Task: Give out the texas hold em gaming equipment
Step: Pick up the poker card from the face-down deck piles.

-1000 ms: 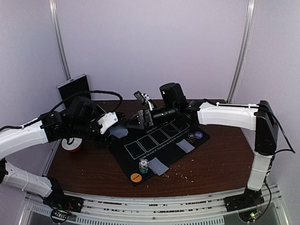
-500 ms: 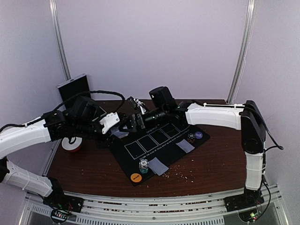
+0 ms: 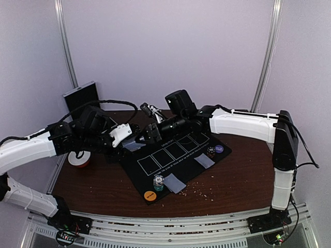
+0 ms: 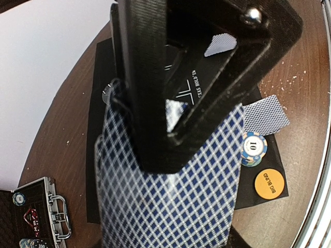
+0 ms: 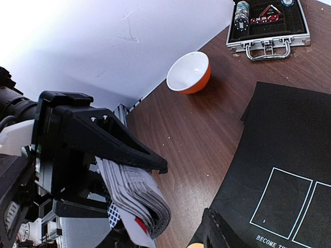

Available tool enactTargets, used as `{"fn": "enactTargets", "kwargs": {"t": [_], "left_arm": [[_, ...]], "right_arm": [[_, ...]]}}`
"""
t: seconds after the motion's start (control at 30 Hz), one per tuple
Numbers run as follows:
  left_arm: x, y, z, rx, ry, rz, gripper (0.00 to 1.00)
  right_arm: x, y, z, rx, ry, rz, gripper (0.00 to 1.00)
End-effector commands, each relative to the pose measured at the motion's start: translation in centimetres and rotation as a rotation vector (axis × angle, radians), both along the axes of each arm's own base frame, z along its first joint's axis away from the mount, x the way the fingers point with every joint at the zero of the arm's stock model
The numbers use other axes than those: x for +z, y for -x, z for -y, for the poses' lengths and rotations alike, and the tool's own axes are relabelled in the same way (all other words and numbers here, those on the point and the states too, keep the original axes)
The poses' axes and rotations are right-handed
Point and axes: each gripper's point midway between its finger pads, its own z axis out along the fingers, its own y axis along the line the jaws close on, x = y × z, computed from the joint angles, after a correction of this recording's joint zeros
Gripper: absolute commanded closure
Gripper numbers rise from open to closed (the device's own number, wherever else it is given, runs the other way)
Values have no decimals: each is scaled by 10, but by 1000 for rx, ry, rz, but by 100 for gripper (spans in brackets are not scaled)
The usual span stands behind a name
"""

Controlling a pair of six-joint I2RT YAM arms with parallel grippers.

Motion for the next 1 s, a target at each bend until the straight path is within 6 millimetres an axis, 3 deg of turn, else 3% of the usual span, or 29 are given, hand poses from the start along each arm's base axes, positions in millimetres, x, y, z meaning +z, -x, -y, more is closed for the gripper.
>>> {"fn": "enactTargets", "kwargs": {"t": [0.0, 0.23, 0.47, 0.6, 0.77, 0.87, 0.97], "left_arm": [[21, -7, 6, -3, 43, 57, 56], [17, -8, 6, 2, 34, 54, 56], [14, -9, 3, 16, 24, 55, 56], [11, -10, 1, 28, 14, 56, 56], [10, -17, -5, 76, -2, 71, 56], [9, -23, -7, 112, -9, 82, 55], [8, -29, -9, 149, -13, 93, 55]], "right_arm": [[18, 5, 9, -2, 4, 32, 60], [31, 8, 13, -6, -2, 56, 86], [26, 7, 26, -29, 75, 94, 100], [27, 7, 35, -43, 112, 112, 100], [59, -2, 49, -120, 21, 96, 100], [82, -10, 69, -212, -77, 74, 100], [93, -28, 101, -364, -174, 37, 100]]}}
